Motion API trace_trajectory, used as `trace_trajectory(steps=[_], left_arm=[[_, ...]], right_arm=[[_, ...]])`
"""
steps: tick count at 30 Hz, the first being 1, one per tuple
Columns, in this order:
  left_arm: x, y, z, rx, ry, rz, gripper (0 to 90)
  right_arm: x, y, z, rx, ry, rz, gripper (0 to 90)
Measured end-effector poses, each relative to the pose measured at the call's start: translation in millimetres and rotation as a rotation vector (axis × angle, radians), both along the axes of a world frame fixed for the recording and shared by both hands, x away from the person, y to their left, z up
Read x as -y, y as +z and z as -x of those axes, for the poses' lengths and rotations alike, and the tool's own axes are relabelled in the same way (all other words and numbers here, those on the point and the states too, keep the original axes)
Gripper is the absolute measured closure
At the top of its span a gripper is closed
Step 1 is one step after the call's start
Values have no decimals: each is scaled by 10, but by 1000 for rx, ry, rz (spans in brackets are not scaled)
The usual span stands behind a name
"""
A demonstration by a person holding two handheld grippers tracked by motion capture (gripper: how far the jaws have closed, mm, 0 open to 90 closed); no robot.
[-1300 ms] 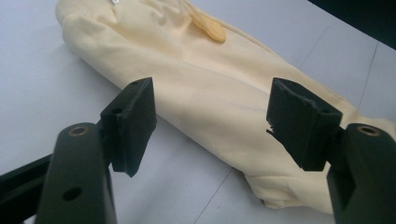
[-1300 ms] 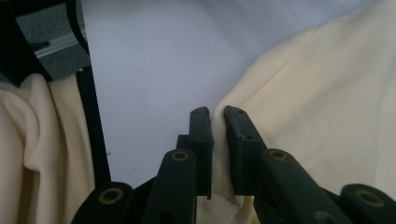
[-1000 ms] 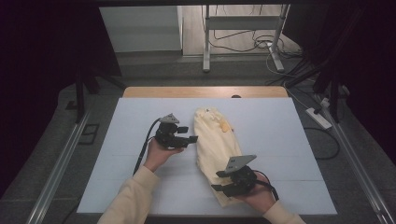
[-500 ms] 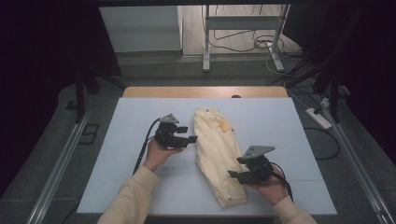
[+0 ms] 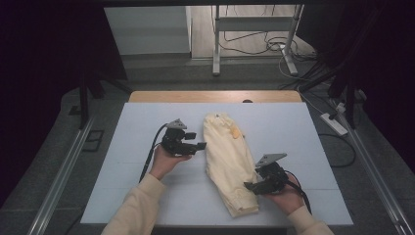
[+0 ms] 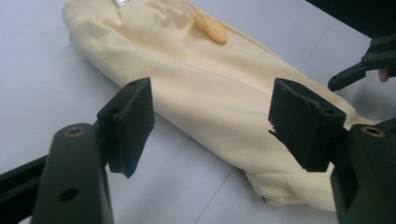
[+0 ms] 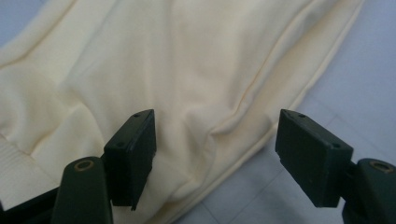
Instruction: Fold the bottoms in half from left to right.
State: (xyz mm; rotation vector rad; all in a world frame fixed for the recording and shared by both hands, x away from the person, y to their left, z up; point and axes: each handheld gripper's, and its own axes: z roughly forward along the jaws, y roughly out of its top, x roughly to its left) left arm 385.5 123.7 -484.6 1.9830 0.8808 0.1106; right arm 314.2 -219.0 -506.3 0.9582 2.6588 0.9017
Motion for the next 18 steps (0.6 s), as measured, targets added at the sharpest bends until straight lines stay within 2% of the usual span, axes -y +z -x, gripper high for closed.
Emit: trace_trajectory(steps=[2, 4, 12, 18], left_arm=[[-2, -4, -3, -2, 1, 2, 303], [-3, -12, -8, -8, 4, 2, 300], [7, -8, -6, -6, 1, -3, 296], [15, -7, -4, -6, 1, -2, 296]], right_arm=[[-10, -52, -9, -45, 0, 8, 278], [-29, -62, 1, -45, 1, 9, 296], [-35, -44, 20, -94, 58, -34, 555], [-69, -54, 43, -106, 77, -59, 661]])
